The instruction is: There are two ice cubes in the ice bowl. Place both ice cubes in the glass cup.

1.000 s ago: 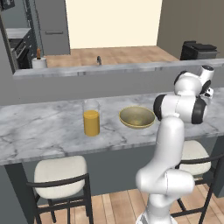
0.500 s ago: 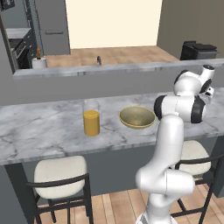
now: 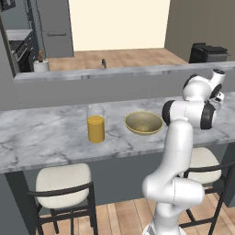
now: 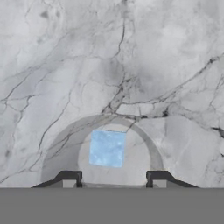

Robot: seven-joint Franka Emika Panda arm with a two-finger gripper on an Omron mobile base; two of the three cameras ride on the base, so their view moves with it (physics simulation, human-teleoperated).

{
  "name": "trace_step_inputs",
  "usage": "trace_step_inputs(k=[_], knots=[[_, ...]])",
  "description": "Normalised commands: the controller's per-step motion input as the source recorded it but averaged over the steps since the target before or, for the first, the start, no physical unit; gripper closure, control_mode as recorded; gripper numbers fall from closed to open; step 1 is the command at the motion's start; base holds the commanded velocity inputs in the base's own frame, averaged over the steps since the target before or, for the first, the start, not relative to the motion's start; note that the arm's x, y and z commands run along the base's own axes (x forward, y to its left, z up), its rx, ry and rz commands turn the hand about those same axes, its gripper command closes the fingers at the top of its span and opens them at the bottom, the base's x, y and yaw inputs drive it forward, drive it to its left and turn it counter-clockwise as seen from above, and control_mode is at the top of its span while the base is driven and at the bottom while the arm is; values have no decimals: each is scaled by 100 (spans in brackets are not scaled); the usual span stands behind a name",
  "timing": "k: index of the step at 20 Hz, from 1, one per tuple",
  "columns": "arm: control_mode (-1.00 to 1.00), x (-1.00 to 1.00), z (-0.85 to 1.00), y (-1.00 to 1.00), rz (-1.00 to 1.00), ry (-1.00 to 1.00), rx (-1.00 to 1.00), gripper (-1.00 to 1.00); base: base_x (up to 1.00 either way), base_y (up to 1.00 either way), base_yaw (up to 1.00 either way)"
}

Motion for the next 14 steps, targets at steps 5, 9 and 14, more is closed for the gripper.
trace_step_inputs(k=[5,9,14], knots=[[-100,2,-12,0,0,0,0,100,0,0,0],[-100,3,-11,0,0,0,0,100,0,0,0],[-100,5,-12,0,0,0,0,100,0,0,0]])
